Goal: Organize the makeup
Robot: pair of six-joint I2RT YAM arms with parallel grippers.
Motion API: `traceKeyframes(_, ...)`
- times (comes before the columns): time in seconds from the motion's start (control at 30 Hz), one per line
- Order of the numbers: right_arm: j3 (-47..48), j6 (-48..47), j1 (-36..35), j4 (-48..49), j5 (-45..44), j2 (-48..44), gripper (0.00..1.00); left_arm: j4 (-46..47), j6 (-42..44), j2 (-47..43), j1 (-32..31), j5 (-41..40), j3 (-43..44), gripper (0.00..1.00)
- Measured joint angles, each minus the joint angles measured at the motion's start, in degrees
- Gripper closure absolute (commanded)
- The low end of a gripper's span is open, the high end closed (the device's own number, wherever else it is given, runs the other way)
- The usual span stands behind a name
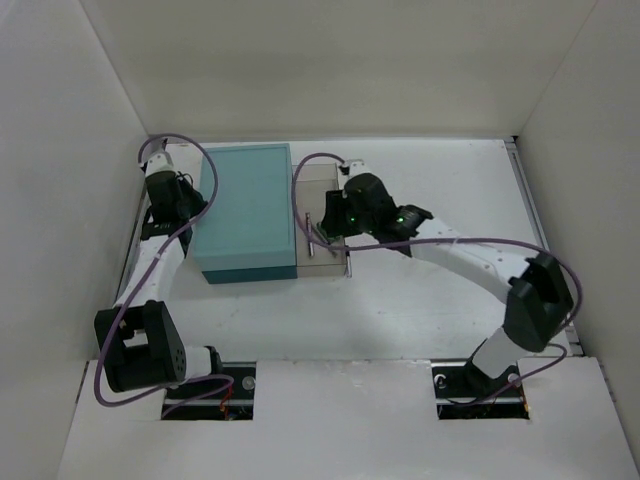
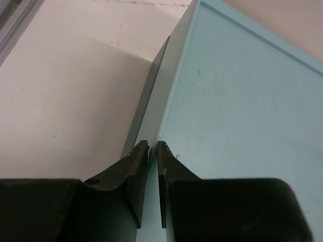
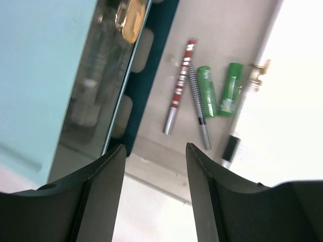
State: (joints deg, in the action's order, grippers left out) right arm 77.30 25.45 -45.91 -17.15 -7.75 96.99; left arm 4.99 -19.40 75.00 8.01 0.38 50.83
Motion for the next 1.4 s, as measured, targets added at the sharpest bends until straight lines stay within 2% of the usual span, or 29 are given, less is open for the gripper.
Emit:
traceKeyframes(0.13, -8.0, 1.7, 3.8, 1.3, -1.2, -10.8, 0.41, 1.7, 0.0, 1.6, 0.7, 1.5, 0.6, 0.90)
traceKeyframes(0.23, -13.6, 3.6, 7.5, 1.4, -2.4, -13.7, 0.41, 2.1, -0.1, 2.5, 1.3, 3.0, 1.2, 0.90)
traceKeyframes(0.43, -20.0, 7.4, 9.8, 0.0, -3.9, -8.1, 0.41, 1.7, 0.0, 3.4, 2.3, 5.5, 2.1, 0.90)
traceKeyframes(1.1, -16.5, 11.6, 3.2, 3.8, -2.6, 5.3, 0.42, 1.4, 0.0, 3.2, 2.5, 5.6, 2.2, 0.90)
traceKeyframes(1.17, -15.9, 11.8, 2.5, 3.9, -4.2, 5.8, 0.51, 1.4, 0.0, 3.1, 2.6, 5.5, 2.2, 0.90)
traceKeyframes(1.2, -15.9, 11.9, 2.2, 3.9, -5.1, 5.9, 0.63, 1.4, 0.0, 3.1, 2.6, 5.5, 2.2, 0.90)
traceKeyframes(1.3, -15.9, 12.7, 1.6, 3.4, -7.8, 6.3, 0.83, 1.4, 0.0, 3.1, 2.6, 5.5, 2.2, 0.90)
traceKeyframes(1.4, -16.1, 13.4, 1.5, 3.2, -9.3, 6.1, 0.93, 1.4, 0.0, 3.1, 2.6, 5.5, 2.2, 0.90)
